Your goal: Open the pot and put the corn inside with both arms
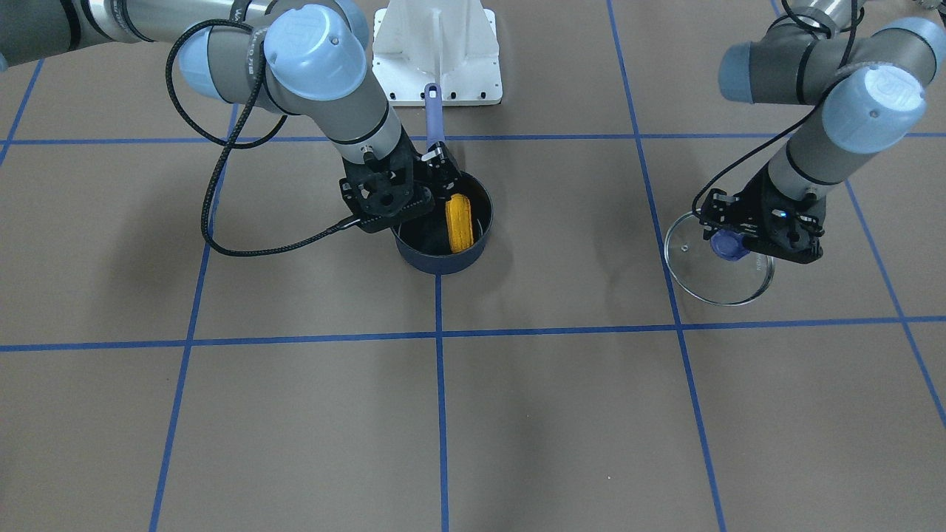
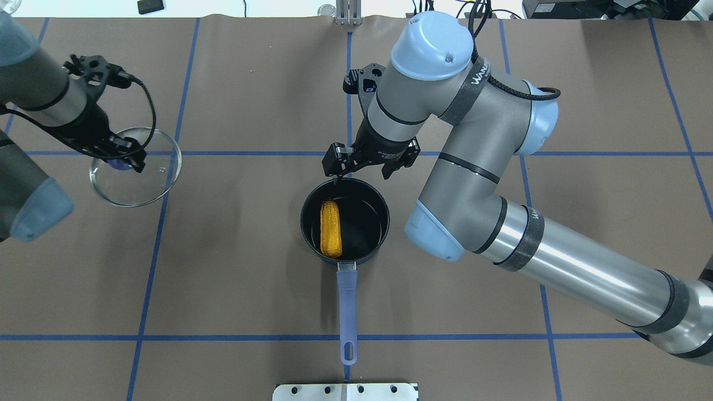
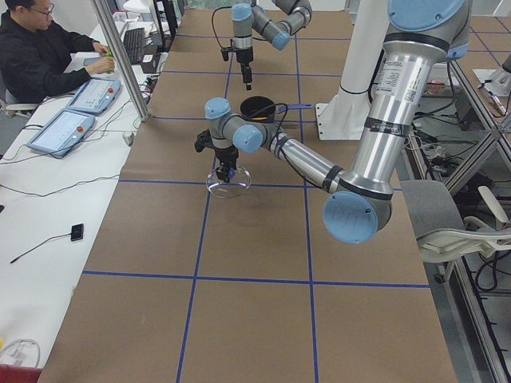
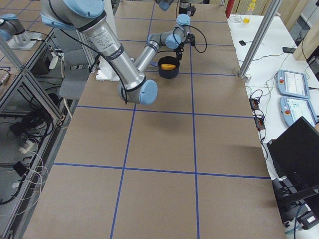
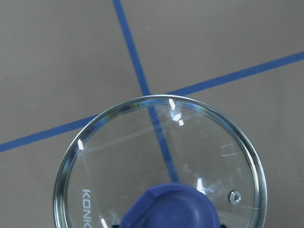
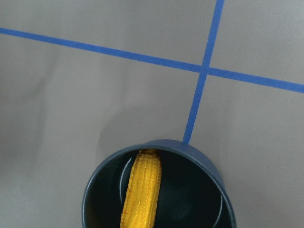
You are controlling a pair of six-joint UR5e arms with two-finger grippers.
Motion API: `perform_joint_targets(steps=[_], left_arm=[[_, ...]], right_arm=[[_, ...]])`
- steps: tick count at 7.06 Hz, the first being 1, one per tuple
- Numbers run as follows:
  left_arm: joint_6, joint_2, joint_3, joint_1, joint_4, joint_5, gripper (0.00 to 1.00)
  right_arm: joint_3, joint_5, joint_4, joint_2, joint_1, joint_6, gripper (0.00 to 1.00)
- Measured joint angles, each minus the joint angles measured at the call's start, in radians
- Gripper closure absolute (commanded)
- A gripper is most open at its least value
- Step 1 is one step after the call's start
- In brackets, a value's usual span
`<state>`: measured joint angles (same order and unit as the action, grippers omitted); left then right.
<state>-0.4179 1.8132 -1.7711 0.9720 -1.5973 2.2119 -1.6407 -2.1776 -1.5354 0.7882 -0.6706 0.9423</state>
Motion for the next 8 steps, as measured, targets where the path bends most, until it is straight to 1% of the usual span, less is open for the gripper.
perform_joint_targets(steps=[2,4,5,7,8], left_arm=[[0.018,-0.016,0.073,0.007,-0.056,0.027,0.34],[0.02,-0.017,0.129,0.015,-0.098,0.041,0.32],[0.019,-0.017,0.153,0.015,-0.118,0.053,0.28],[0.017,-0.017,0.178,0.016,-0.136,0.09,0.27],[0.015,-0.017,0.18,0.016,-0.138,0.096,0.02]], right_arm=[[-0.004,-0.001,0.0,0.004,-0.006,0.0,0.0],[-0.01,-0.001,0.0,0.01,-0.007,0.0,0.0],[-0.012,-0.001,0.0,0.01,-0.007,0.0,0.0],[-0.015,0.0,0.001,0.01,-0.01,0.0,0.0],[-0.016,0.0,0.002,0.01,-0.015,-0.001,0.0]])
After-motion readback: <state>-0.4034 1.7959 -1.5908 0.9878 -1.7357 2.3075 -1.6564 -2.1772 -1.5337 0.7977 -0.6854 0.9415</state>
